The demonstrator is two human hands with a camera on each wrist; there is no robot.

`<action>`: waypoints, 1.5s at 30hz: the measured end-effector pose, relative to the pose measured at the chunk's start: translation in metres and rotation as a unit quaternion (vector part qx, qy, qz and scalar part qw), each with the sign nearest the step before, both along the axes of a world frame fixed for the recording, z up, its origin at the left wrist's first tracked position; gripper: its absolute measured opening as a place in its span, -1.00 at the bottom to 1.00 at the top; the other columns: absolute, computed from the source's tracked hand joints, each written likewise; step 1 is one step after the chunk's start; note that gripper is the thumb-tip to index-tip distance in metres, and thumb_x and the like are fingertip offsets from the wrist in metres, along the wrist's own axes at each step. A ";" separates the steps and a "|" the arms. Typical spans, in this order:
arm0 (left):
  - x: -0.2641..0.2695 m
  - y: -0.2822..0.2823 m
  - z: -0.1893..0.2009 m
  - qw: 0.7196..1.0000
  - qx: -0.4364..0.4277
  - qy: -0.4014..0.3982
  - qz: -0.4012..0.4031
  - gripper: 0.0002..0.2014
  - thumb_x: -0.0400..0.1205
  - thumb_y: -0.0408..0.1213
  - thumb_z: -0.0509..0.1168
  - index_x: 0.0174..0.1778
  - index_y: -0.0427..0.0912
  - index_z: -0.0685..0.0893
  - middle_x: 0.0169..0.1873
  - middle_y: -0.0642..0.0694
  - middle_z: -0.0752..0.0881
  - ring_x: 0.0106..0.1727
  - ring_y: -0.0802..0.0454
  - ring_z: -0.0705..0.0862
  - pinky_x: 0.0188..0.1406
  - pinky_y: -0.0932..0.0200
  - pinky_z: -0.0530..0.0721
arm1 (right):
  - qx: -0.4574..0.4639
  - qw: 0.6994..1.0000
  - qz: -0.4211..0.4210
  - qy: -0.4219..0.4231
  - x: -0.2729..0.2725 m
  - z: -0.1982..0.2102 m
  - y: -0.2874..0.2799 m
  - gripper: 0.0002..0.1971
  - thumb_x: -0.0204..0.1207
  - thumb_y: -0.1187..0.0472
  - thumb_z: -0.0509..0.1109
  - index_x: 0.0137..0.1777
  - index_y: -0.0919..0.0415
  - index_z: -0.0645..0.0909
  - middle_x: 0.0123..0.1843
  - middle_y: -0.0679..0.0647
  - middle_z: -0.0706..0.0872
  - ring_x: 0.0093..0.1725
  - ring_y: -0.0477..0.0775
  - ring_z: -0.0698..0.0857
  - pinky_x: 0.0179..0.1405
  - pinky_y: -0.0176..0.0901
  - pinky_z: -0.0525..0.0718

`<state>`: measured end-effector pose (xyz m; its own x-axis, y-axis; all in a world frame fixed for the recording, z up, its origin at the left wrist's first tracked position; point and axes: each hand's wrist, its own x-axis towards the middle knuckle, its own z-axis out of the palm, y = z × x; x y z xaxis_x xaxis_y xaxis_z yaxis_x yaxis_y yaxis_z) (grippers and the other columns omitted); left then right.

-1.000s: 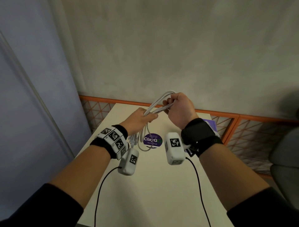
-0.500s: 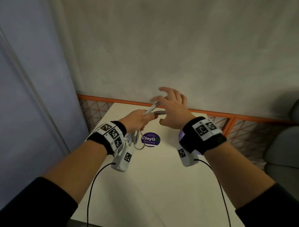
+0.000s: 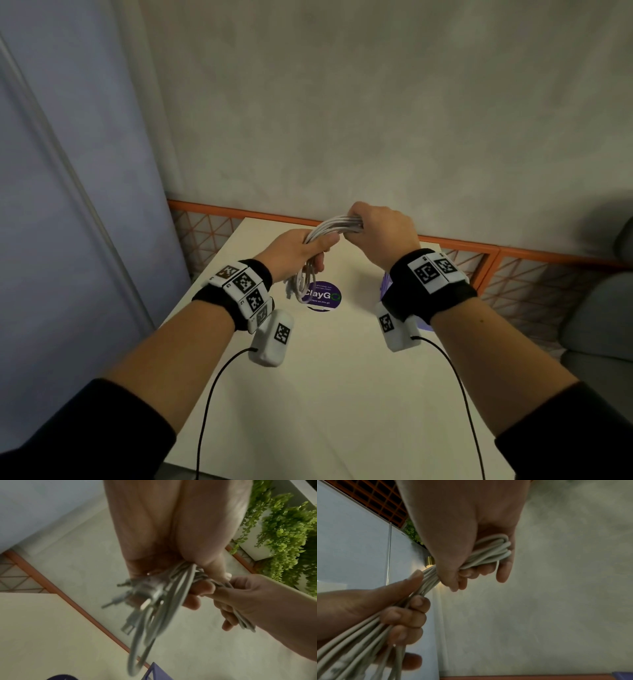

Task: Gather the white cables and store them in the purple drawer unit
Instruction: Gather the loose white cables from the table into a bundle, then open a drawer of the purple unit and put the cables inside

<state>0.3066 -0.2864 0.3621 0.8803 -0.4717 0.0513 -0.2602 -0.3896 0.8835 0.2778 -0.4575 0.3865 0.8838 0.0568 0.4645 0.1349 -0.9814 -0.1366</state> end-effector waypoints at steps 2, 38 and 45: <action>0.000 0.001 0.005 1.000 0.006 -0.027 0.002 -0.59 0.59 0.17 0.21 -0.30 -0.12 0.64 -0.48 -0.03 0.71 -0.37 0.02 0.72 -0.30 0.24 0.68 | 0.000 1.000 -0.026 0.012 0.000 -0.001 0.001 -0.76 0.54 0.00 0.29 0.03 0.15 0.60 -0.12 0.15 0.76 -0.16 0.27 0.68 -0.29 -0.11 0.39; 0.004 -0.046 0.003 0.983 0.074 -0.136 0.094 -0.80 0.51 -0.08 0.26 -0.31 -0.11 0.48 -0.48 0.00 0.55 -0.40 -0.04 0.54 -0.44 0.10 0.52 | 0.281 0.929 -0.003 0.242 -0.018 -0.038 0.021 -0.73 0.35 0.09 0.51 -0.08 0.20 0.53 -0.17 0.14 0.71 -0.28 0.11 0.68 -0.26 -0.04 0.70; 0.009 -0.086 -0.030 0.988 0.073 -0.087 0.107 -0.72 0.46 -0.08 0.25 -0.45 -0.15 0.37 -0.50 -0.06 0.51 -0.40 -0.09 0.48 -0.43 0.07 0.43 | 0.142 0.970 -0.120 0.159 -0.025 -0.075 0.002 -0.68 0.49 0.00 0.37 0.02 0.27 0.55 -0.07 0.19 0.76 -0.10 0.28 0.75 -0.15 0.03 0.66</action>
<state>0.3154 -0.3721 0.3319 0.9442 -0.2899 0.1565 -0.3019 -0.5714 0.7632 0.2526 -0.4553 0.3116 0.9567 -0.2584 0.1339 -0.1857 -0.8962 -0.4029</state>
